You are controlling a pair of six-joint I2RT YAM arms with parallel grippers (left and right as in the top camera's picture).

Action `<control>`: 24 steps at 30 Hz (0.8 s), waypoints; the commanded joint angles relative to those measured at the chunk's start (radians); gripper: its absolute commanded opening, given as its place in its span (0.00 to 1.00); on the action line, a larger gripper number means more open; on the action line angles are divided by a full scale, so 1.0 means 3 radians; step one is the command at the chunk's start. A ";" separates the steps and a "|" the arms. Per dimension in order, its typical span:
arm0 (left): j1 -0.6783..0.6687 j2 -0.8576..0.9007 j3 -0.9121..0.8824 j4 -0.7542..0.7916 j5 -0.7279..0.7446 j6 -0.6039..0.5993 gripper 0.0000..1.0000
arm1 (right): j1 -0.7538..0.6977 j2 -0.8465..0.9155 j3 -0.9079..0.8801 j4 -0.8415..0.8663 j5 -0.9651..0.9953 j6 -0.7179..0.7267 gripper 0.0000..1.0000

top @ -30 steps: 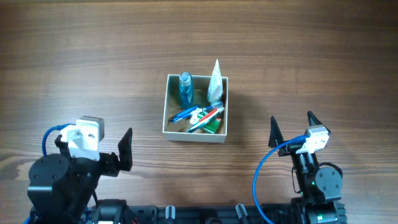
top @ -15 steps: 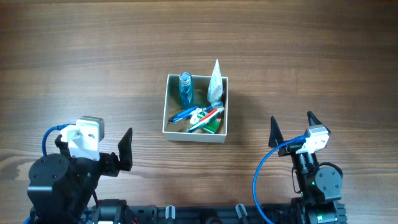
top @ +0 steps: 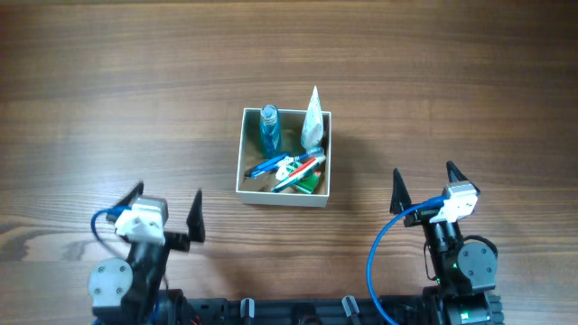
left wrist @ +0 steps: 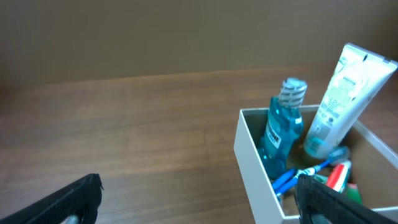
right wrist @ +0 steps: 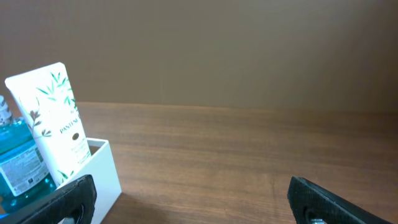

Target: Pack container

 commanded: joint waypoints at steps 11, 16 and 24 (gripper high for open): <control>-0.0070 -0.0071 -0.1184 0.1472 0.0211 -0.0361 1.00 | 0.0004 -0.0020 -0.0004 0.0015 -0.0015 -0.0045 1.00; -0.0070 -0.0071 -0.1184 0.1472 0.0211 -0.0361 1.00 | 0.0004 -0.0020 -0.0004 0.0015 -0.0015 -0.0045 1.00; -0.0070 -0.0071 -0.1184 0.1474 0.0211 -0.0360 1.00 | 0.0004 -0.0020 -0.0004 0.0014 -0.0015 -0.0045 1.00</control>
